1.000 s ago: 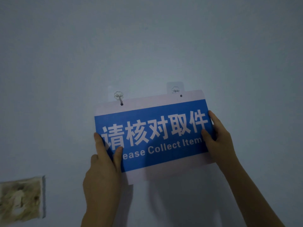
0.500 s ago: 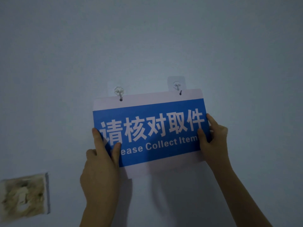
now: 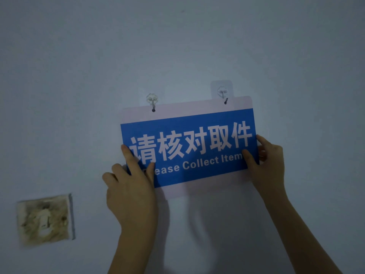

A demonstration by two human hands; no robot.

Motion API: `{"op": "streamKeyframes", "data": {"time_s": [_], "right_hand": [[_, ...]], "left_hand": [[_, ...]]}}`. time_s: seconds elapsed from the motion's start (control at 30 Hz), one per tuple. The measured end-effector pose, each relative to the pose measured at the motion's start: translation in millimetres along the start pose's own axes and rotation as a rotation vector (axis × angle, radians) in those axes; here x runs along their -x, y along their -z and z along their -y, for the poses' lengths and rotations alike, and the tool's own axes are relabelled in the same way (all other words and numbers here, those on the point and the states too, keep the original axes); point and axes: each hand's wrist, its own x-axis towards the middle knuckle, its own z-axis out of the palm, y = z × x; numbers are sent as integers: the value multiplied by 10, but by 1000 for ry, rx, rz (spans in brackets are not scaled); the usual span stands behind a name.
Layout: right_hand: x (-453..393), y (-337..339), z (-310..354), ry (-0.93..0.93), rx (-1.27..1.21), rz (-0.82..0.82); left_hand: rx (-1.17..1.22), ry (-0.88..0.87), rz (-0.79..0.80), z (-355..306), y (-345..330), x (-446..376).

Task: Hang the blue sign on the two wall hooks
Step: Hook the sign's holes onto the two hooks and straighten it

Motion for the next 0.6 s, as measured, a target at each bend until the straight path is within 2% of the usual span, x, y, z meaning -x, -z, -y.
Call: {"op": "streamKeyframes", "data": {"time_s": [0.13, 0.23, 0.43, 0.53, 0.6], "right_hand": [[34, 2, -30, 17, -10, -9], [47, -7, -57, 16, 11, -27], [96, -13, -76, -39, -5, -52], [121, -4, -92, -59, -14, -64], [147, -4, -127, -78, -29, -73]], "left_hand": [[-49, -46, -68, 38, -48, -26], [75, -56, -62, 30, -70, -20], [303, 39, 62, 20, -27, 37], [474, 103, 53, 6, -14, 75], [504, 78, 42, -3, 3, 106]]}}
